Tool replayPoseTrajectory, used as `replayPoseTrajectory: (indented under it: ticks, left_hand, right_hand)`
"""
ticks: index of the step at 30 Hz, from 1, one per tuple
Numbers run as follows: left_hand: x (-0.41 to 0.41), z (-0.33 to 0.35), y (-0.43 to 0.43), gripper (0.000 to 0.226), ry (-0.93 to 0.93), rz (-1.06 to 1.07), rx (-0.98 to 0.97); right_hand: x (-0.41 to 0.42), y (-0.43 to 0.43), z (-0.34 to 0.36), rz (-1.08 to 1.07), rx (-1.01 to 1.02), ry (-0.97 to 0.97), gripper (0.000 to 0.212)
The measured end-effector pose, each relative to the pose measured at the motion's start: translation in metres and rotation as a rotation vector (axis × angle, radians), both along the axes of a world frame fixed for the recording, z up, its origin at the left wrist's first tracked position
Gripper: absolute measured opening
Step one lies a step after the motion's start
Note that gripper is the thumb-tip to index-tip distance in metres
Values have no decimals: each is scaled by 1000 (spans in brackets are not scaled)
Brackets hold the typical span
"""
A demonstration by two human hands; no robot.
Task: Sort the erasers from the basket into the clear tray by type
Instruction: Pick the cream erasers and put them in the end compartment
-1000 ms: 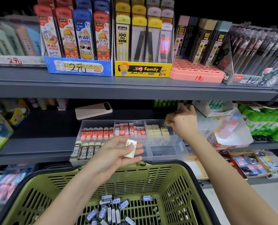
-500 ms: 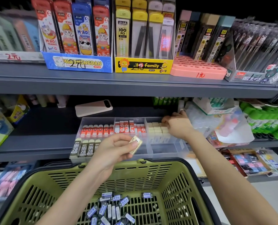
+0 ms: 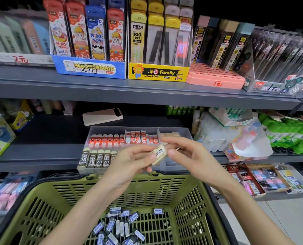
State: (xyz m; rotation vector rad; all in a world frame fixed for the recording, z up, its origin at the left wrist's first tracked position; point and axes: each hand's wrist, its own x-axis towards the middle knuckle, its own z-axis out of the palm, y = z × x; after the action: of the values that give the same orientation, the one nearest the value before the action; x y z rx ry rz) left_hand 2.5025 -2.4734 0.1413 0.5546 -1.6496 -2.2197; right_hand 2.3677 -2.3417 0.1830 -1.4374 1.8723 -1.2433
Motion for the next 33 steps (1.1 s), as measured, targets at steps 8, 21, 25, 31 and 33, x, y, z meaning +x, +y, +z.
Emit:
replayPoseTrajectory:
  ticks: [8,21,25,31,33]
  left_hand:
    - [-12,-2,8,23,-119,36,-445]
    - [25,-24,3,11,-214,345,-1149]
    - [37,-25,0,12,-210,430,-1156]
    - [52,-27,-5,13,-200,497,-1167]
    - [58,-26,-6,17,-200,499,-1175]
  right_hand:
    - [-41,13,-1,-218,-22,319,17]
    - [-125,-27,-46,-204,541,1101,27]
    - [-129,-28,-50,-135,620,1033,28]
    - [-118,-21,-61,-220,575,1132,35]
    - [-104,-15,-59,-264,413,1171,29]
